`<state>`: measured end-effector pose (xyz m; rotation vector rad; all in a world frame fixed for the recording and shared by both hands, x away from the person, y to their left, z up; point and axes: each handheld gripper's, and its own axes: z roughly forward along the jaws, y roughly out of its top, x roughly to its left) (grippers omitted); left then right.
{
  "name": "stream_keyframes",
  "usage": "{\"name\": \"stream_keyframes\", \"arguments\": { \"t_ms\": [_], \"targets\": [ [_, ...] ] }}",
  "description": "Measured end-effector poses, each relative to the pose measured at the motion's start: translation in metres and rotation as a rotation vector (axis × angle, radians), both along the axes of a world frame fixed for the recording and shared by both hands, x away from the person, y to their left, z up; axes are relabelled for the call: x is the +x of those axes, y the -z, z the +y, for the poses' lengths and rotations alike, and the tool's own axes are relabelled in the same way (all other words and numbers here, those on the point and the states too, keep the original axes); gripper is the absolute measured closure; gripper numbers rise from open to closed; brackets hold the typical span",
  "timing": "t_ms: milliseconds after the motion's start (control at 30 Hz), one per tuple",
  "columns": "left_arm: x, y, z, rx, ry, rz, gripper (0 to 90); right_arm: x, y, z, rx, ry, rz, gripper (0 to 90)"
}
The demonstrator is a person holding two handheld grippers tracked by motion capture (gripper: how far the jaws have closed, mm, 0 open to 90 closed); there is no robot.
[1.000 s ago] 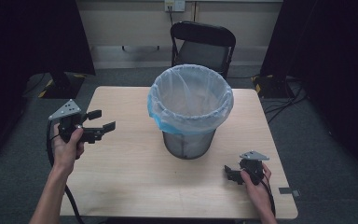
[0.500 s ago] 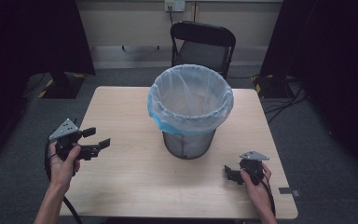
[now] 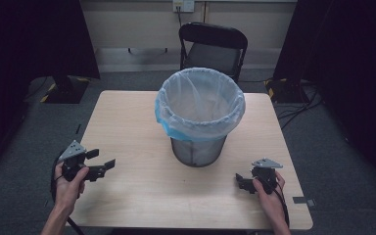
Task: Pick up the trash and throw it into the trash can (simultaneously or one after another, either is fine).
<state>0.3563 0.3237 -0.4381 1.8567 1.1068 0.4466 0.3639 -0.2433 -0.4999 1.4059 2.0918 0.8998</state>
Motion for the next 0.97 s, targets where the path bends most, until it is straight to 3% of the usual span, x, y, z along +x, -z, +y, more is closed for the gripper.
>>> {"name": "stream_keyframes", "arguments": {
  "t_ms": [233,433,600,667,733,767,967],
  "targets": [
    [-0.002,0.029,-0.003,0.049,-0.014,0.070,16.7,0.000,0.000,0.000,0.000,0.000,0.000,10.9],
    [-0.004,0.043,-0.011,0.085,0.007,0.099,16.7,0.000,0.000,0.000,0.000,0.000,0.000,10.9],
    [-0.004,0.053,-0.019,0.151,0.025,0.119,16.7,0.000,0.000,0.000,0.000,0.000,0.000,10.9],
    [-0.004,0.057,-0.022,0.147,0.030,0.134,16.7,0.000,0.000,0.000,0.000,0.000,-0.001,10.9],
    [-0.006,0.059,-0.026,0.207,0.044,0.111,15.9,0.000,0.000,0.000,0.001,0.000,0.001,10.9],
    [-0.006,0.060,-0.028,0.216,0.040,0.100,15.8,0.000,0.000,0.000,0.000,0.000,-0.001,10.8],
    [-0.007,0.063,-0.028,0.205,0.034,0.080,14.1,0.000,0.000,0.000,0.000,0.000,0.001,10.8]
  ]
}}
